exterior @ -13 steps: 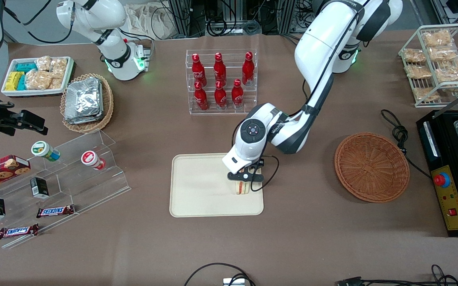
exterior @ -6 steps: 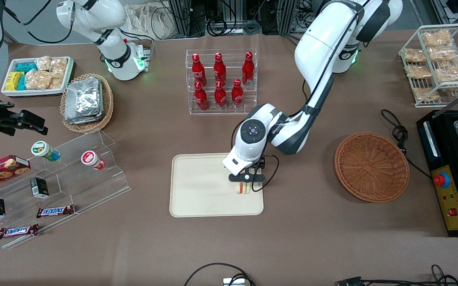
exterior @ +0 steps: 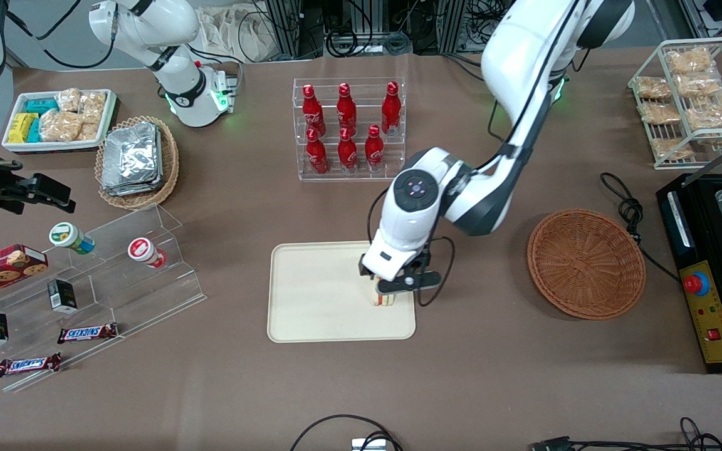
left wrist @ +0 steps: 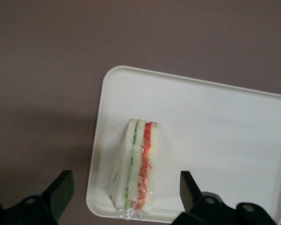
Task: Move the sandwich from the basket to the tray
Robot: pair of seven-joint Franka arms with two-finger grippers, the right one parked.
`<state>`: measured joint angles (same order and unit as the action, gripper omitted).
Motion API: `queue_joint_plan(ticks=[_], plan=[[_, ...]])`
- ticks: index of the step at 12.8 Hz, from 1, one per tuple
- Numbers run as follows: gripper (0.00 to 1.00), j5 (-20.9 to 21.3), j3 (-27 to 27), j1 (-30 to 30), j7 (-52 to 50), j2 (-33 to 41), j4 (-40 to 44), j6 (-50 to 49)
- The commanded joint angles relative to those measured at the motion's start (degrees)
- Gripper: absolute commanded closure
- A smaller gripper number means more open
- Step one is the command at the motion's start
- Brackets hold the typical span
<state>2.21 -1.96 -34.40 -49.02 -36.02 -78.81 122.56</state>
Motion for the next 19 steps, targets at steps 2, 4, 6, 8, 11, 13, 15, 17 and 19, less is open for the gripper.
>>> queue_joint_plan(ticks=[2, 4, 6, 8, 11, 13, 15, 17, 19], plan=[[0.0, 0.07, 4.49, -0.23, -1.43, 6.21, -0.9, -6.79], [0.0, 0.07, 7.66, -0.23, 0.06, 8.85, -0.9, -9.87], [0.0, 0.07, 10.29, -0.23, 2.43, 10.26, -0.9, -13.99], [0.0, -0.01, 13.11, -0.14, 7.69, 12.8, -0.9, -16.9], [0.0, -1.24, 18.55, 0.29, 14.55, 15.79, -1.16, -20.07], [0.0, -2.03, 18.74, 3.01, 17.8, 16.85, -1.17, -22.09], [0.0, -2.47, 18.92, 3.72, 20.71, 17.73, -1.34, -22.8], [0.0, -2.39, 19.1, 5.21, 23.77, 18.78, -1.87, -23.5], [0.0, -2.39, 18.92, 8.28, 28.61, 20.71, -1.96, -25.6]])
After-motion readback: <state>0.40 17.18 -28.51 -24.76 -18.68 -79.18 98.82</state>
